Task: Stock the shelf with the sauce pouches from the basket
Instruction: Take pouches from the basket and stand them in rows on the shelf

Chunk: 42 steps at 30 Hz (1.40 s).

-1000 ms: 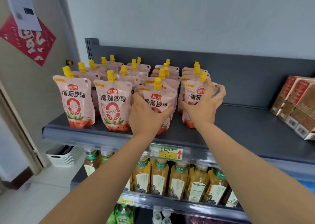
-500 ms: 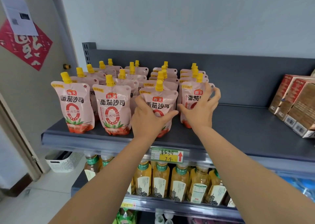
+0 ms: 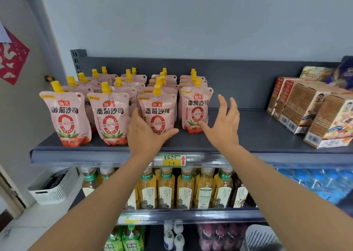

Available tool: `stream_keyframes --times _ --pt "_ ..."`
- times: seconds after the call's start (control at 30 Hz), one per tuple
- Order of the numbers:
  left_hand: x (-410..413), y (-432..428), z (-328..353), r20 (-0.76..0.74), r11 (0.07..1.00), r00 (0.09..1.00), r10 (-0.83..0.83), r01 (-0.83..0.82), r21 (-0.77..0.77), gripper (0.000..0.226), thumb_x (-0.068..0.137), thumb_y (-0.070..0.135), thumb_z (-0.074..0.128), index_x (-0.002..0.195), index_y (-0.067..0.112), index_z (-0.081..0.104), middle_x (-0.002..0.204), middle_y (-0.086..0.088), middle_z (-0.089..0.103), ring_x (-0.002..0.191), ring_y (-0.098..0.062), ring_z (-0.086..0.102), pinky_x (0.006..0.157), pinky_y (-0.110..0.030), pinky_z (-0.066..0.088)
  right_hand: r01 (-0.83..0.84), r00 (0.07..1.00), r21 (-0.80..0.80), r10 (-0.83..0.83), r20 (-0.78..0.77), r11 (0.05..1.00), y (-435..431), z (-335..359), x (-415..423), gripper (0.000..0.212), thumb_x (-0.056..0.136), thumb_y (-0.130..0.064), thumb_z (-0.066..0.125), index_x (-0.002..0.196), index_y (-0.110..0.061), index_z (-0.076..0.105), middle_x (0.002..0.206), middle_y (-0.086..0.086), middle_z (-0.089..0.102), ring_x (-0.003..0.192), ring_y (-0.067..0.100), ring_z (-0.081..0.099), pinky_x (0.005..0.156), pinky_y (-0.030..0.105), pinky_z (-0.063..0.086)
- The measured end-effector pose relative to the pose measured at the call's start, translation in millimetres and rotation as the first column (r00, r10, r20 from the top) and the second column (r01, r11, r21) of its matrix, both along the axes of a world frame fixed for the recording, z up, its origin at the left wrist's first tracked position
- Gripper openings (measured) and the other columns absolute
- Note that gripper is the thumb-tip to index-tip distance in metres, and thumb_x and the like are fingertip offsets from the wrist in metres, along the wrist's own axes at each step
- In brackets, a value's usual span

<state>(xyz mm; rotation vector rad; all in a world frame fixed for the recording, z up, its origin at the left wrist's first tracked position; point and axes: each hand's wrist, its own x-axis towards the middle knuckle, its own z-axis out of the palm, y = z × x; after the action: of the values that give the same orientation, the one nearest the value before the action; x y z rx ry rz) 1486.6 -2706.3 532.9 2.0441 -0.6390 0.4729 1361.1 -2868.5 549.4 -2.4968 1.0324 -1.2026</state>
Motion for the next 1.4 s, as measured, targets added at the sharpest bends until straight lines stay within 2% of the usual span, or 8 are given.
stream_keyframes --times 0.17,0.37,0.57,0.7,0.9,1.03,1.23,1.4 --pt "-46.0 4.0 -1.4 0.128 0.994 0.992 -0.024 0.01 0.109 0.125 0.059 0.088 0.051 0.148 0.008 0.017 0.152 -0.014 0.027 0.139 -0.033 0.027 0.112 -0.05 0.025 0.214 0.969 -0.036 -0.217 -0.119 0.976 10.3 -8.2 -74.4 0.087 0.085 -0.054 0.057 0.152 -0.027 0.007 0.159 0.014 0.003 0.145 0.036 0.006 0.115 0.059 0.012" --pt "-124.6 -21.0 -25.8 0.338 0.897 0.875 -0.346 0.203 0.393 0.105 0.069 0.089 0.036 0.147 0.019 0.028 0.15 -0.013 0.034 0.129 -0.036 0.038 0.102 -0.05 0.034 0.375 0.889 -0.028 -0.368 -0.271 0.926 25.2 -35.1 -183.5 0.086 0.087 -0.06 0.049 0.152 -0.031 -0.001 0.16 0.009 -0.006 0.147 0.035 -0.003 0.117 0.057 0.007" --pt "-208.3 -54.8 -68.5 0.298 0.716 0.74 -0.603 0.337 0.612 0.106 0.069 0.091 0.024 0.15 0.024 0.028 0.156 -0.011 0.027 0.138 -0.037 0.031 0.109 -0.053 0.027 0.486 0.833 0.076 -0.435 -0.342 0.871 24.6 -75.0 -281.3 0.085 0.088 -0.056 0.051 0.152 -0.031 0.0 0.16 0.008 -0.005 0.147 0.034 0.0 0.118 0.052 0.01" --pt "-257.9 -83.4 -110.5 0.254 0.606 0.647 -0.719 0.404 0.686 0.103 0.07 0.09 0.03 0.148 0.022 0.034 0.15 -0.013 0.038 0.131 -0.037 0.041 0.105 -0.051 0.034 0.548 0.791 0.124 -0.464 -0.4 0.827 11.2 -116.2 -334.8 0.083 0.088 -0.054 0.053 0.152 -0.027 0.008 0.159 0.01 0.008 0.146 0.033 0.006 0.117 0.052 0.014" --pt "-321.0 -126.1 -190.1 -0.02 0.356 0.627 -0.779 0.467 0.809 0.104 0.073 0.088 0.029 0.153 0.028 0.0 0.161 -0.009 0.005 0.146 -0.031 0.011 0.116 -0.048 0.009 0.585 0.765 0.286 -0.399 -0.506 0.759 -31.4 -183.1 -393.7 0.075 0.089 -0.041 0.058 0.149 -0.019 0.018 0.157 0.01 0.016 0.144 0.032 0.016 0.115 0.049 0.023" --pt "-342.9 -153.1 -242.2 -0.237 0.237 0.706 -0.668 0.503 0.831 0.107 0.073 0.086 0.039 0.153 0.026 0.001 0.159 -0.007 0.011 0.145 -0.027 0.015 0.115 -0.043 0.016 0.568 0.767 0.373 -0.308 -0.563 0.733 -61.2 -226.8 -413.6 0.063 0.093 -0.039 0.052 0.145 -0.016 0.025 0.148 0.012 0.027 0.136 0.035 0.029 0.107 0.049 0.033" --pt "-356.0 -183.2 -303.8 -0.379 0.2 0.768 -0.516 0.539 0.818 0.112 0.065 0.072 0.066 0.15 0.03 0.007 0.152 -0.005 0.025 0.136 -0.03 0.031 0.107 -0.045 0.033 0.515 0.773 0.548 -0.081 -0.629 0.659 -97.6 -281.4 -423.3 0.071 0.087 -0.023 0.059 0.147 -0.014 0.021 0.152 0.015 0.019 0.133 0.038 0.033 0.1 0.045 0.041" --pt "-359.6 -200.6 -334.1 -0.557 0.2 0.736 -0.384 0.656 0.728 0.113 0.076 0.026 0.078 0.151 0.032 -0.007 0.144 -0.014 0.035 0.125 -0.037 0.044 0.095 -0.048 0.045 0.399 0.839 0.67 0.046 -0.542 0.626 -110.6 -314.8 -423.8 0.074 0.088 -0.02 0.061 0.148 -0.015 0.02 0.157 0.011 0.001 0.133 0.035 0.037 0.099 0.039 0.042"
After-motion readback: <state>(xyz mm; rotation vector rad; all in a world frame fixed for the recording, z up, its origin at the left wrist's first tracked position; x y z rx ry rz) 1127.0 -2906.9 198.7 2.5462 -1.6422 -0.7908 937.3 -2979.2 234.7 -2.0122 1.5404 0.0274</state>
